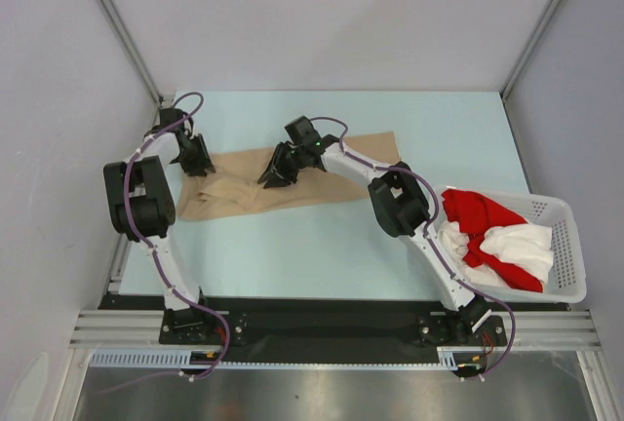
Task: Fold and stack the t-shirts
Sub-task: Fold the tshirt
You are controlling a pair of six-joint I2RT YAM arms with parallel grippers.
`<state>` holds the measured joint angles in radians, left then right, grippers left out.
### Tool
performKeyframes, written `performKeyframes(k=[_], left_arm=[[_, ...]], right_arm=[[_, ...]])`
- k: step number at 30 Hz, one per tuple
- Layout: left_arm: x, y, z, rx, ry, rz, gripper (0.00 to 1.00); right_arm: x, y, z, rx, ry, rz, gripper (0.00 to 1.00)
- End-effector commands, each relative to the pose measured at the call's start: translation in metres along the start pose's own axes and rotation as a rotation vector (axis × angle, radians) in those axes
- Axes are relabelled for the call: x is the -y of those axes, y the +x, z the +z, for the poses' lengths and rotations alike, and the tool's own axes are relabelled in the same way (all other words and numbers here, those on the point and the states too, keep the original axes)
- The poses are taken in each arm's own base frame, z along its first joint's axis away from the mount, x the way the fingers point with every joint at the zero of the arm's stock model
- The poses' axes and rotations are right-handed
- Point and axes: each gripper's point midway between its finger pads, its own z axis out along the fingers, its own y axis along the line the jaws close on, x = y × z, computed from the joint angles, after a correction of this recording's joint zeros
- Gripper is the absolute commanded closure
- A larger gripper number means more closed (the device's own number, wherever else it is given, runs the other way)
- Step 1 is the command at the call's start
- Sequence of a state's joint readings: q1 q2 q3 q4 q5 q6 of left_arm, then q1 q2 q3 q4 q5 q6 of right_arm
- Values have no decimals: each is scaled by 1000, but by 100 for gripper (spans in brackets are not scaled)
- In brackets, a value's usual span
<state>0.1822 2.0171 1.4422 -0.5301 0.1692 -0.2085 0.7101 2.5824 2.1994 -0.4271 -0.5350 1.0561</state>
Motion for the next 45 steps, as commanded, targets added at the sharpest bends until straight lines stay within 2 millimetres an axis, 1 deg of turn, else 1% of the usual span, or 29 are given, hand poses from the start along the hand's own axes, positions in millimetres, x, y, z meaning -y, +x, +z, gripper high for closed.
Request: performKeyframes(k=[1, 2, 4, 5, 6, 7, 11, 13, 16, 18, 21, 23, 27, 32, 35, 36, 37, 38, 39, 42, 43, 45], left_arm=[[14, -17, -6, 48, 36, 35, 64], [15, -16, -6, 45, 40, 34, 65], [15, -16, -7, 47, 39, 31, 71], [15, -16, -7, 47, 39, 29, 74], [15, -17, -8, 53, 41, 29, 80], [16, -18, -9, 56, 43, 30, 82], [14, -20, -13, 65, 29, 21, 100], [14, -22, -19, 79, 20, 18, 100], [11, -25, -27, 107, -4, 5, 100], [10, -28, -32, 123, -4, -2, 100], [13, -32, -37, 137, 5, -7, 100], [15, -35, -40, 147, 14, -10, 100], [17, -37, -42, 151, 23, -16, 100], [17, -37, -41, 151, 19, -28, 100], [14, -37, -43, 151, -1, -30, 100], [12, -36, -42, 150, -14, -32, 100], [9, -35, -43, 150, -27, -39, 100], [4, -36, -43, 156, -47, -46, 100], [1, -36, -43, 157, -56, -54, 100], [-13, -37, -42, 170, -98, -92, 100], [-19, -40, -43, 179, -108, -110, 100], [-24, -42, -40, 184, -117, -121, 100]], right_arm=[[-17, -2, 1, 8, -48, -2, 68], [-16, -2, 1, 8, -45, 3, 67], [-15, -1, 2, 9, -42, 5, 65], [-15, 0, 2, 8, -39, 7, 62], [-15, -1, 1, 11, -40, 7, 61], [-15, 0, 1, 13, -39, 8, 60], [-12, 1, 2, 10, -29, 20, 59], [-13, 1, 4, 14, -33, 19, 59], [-9, 1, 7, 9, -26, 40, 64], [-9, 3, 6, 5, -21, 47, 64], [-8, 6, 3, 5, -12, 54, 62], [-8, 6, 0, 11, -8, 54, 59], [-5, 7, 2, 4, -4, 66, 58], [-12, -3, 7, 20, -43, 74, 64], [-14, -1, 9, 13, -46, 81, 70], [-14, 0, 8, 15, -45, 78, 76], [-11, -2, 7, 20, -37, 84, 97], [-9, -7, 3, 36, -34, 85, 100], [-4, -8, 1, 51, -19, 88, 100], [7, -20, -5, 96, 7, 96, 100], [11, -20, -6, 99, 14, 95, 100], [17, -23, -5, 94, 19, 101, 100]])
